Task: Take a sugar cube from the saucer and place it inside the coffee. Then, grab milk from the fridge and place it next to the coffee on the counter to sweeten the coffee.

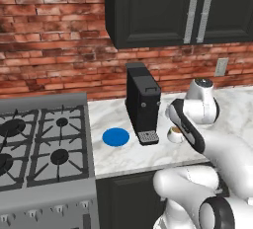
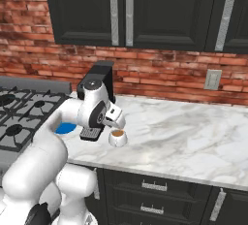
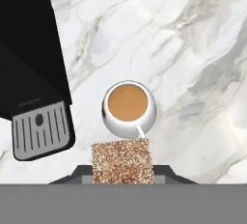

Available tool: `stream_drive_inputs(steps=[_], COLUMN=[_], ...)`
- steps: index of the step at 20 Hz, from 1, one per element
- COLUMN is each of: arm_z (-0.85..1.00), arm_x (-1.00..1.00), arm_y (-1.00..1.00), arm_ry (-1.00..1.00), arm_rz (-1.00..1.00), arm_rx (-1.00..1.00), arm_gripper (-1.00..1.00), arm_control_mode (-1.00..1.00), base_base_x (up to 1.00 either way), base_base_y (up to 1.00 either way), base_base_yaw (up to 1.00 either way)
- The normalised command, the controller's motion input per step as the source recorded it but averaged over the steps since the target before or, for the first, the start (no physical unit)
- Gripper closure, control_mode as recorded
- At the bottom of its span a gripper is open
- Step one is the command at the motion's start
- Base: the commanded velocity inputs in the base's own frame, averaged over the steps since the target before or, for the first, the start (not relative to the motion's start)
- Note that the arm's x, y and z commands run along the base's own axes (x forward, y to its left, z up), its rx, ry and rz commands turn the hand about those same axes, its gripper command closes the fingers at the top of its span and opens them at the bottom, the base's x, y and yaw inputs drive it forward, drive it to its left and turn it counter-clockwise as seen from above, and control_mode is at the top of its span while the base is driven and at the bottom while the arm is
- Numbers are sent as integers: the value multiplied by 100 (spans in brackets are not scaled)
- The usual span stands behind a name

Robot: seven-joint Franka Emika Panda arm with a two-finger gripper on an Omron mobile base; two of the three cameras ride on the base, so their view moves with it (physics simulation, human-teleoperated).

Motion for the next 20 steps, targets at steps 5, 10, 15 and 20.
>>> stream_drive_inputs(steps=[5, 10, 15, 20], arm_z=[-40, -43, -43, -23], arm_x=[27, 16, 16, 17], arm_y=[-9, 0, 0, 0], arm_ry=[14, 5, 0, 0], arm_rz=[0, 0, 0, 0], arm_rx=[-11, -2, 0, 0], arm_gripper=[100, 100, 100, -100], arm_control_mode=[-100, -100, -100, -100], base_base_x=[0, 0, 0, 0], base_base_y=[0, 0, 0, 0], base_base_yaw=[0, 0, 0, 0])
